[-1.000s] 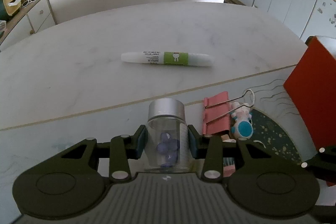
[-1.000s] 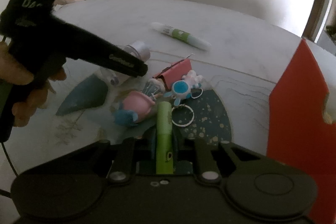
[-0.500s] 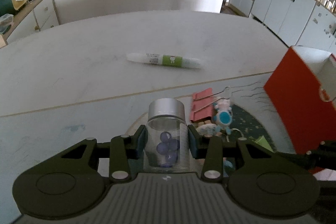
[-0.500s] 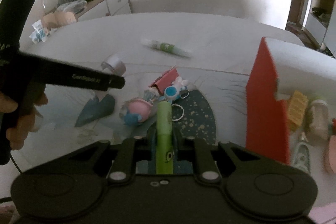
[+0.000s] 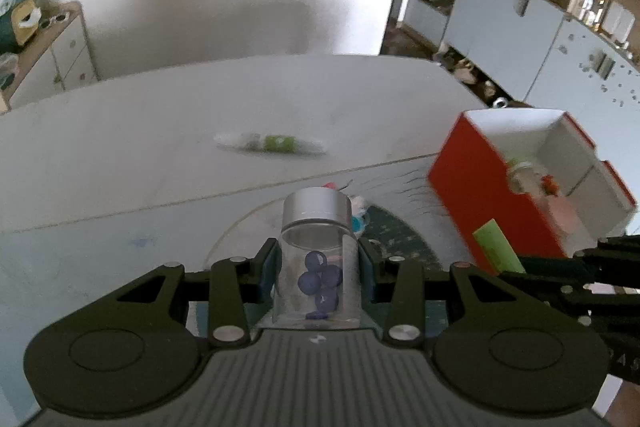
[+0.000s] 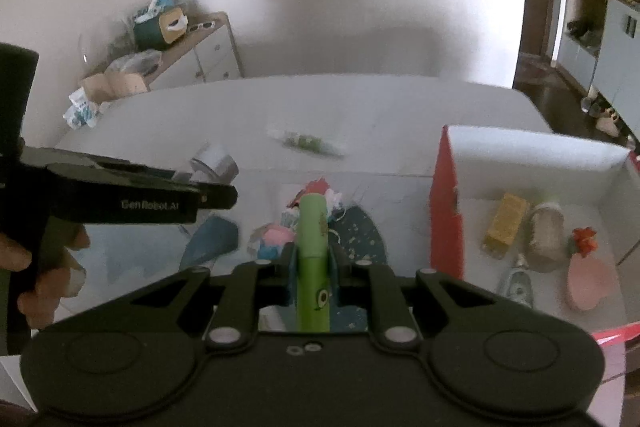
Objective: Organize rigid objects
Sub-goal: 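Carry the bead jar and green tube over the red box with both tools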
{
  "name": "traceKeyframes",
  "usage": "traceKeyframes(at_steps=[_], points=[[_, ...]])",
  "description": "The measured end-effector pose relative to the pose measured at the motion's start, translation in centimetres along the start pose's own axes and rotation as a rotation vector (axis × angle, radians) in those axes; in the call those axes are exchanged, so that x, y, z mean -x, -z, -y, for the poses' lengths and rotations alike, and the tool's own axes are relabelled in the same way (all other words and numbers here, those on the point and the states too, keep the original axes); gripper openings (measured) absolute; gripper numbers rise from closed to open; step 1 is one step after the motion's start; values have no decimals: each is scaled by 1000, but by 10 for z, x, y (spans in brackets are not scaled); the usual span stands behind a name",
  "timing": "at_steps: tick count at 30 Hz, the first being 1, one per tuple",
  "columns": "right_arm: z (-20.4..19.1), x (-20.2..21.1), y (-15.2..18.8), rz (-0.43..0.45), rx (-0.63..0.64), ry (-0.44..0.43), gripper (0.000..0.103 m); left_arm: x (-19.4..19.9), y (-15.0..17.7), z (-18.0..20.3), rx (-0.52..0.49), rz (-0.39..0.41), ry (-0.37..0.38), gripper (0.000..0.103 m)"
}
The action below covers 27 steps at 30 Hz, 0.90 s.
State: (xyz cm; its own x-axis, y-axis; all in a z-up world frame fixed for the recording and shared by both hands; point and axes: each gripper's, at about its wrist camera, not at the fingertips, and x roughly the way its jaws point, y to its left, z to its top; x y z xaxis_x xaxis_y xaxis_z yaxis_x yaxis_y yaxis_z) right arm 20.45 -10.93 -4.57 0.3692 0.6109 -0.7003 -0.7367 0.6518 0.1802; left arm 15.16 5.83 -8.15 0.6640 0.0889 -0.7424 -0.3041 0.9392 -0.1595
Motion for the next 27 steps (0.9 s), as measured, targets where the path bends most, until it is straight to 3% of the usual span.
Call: traceKeyframes(at_steps=[14,27], points=[[35,39,-8,68,-46,20,15,40,-14,61,-73,25,97,40],[137,62,8,44,-87,56,15,12,-24,150,-96,-9,134,40]])
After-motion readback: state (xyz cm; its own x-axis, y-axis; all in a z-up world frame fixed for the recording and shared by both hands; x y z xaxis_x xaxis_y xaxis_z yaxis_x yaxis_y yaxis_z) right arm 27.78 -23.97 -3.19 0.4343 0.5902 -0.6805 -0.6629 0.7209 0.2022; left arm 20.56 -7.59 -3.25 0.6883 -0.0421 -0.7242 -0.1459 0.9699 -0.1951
